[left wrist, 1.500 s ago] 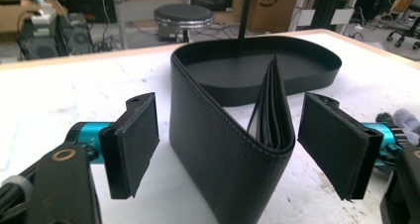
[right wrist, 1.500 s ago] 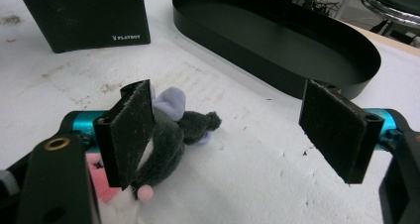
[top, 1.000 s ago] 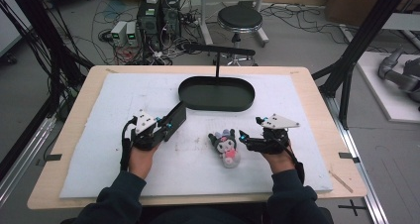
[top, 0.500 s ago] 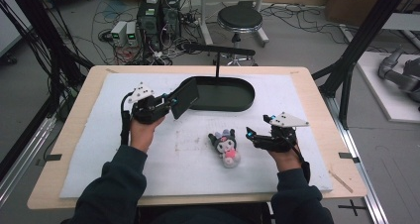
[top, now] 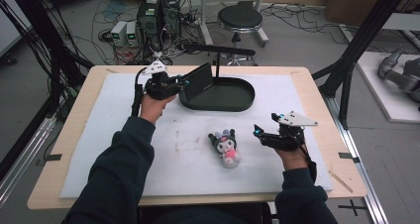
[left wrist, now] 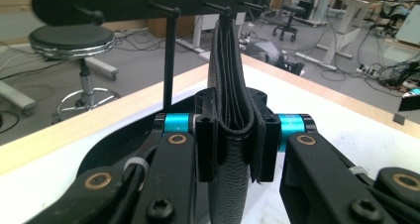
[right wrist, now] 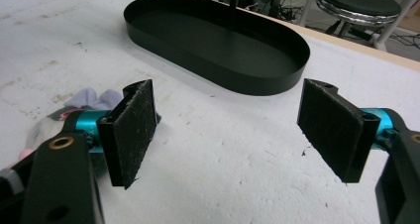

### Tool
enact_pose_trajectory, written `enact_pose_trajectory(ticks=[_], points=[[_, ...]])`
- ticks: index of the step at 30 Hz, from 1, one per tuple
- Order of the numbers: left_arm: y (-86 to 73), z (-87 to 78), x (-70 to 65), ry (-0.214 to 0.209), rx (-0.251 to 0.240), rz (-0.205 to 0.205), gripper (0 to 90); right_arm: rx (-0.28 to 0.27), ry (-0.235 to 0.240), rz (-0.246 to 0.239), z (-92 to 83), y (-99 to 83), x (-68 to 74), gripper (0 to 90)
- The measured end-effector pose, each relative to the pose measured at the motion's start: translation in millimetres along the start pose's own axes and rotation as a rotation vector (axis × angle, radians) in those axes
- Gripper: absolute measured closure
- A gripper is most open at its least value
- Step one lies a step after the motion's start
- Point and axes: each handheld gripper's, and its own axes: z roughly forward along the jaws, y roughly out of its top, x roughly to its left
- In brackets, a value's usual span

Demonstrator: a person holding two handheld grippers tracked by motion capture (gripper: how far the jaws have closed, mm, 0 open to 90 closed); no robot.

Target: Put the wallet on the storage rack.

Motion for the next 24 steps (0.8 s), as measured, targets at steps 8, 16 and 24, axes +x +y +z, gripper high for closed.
enact_pose_trajectory(ticks=[8, 16, 24], points=[[4.5, 37.2, 7.5, -0.027, 0.017, 0.000, 76.4, -0.003, -0.028, 0.007, -4.7, -3.6, -6.0, 23.5], [-13.2, 61.4, 14.2, -0.043, 0.050, -0.022, 76.4, -0.005, -0.040, 0.010, -8.4, -6.5, -8.5, 23.5], [-22.2, 85.0, 19.9, -0.058, 0.050, -0.074, 76.3, -0.002, -0.042, 0.014, -10.2, -7.9, -9.0, 23.5]])
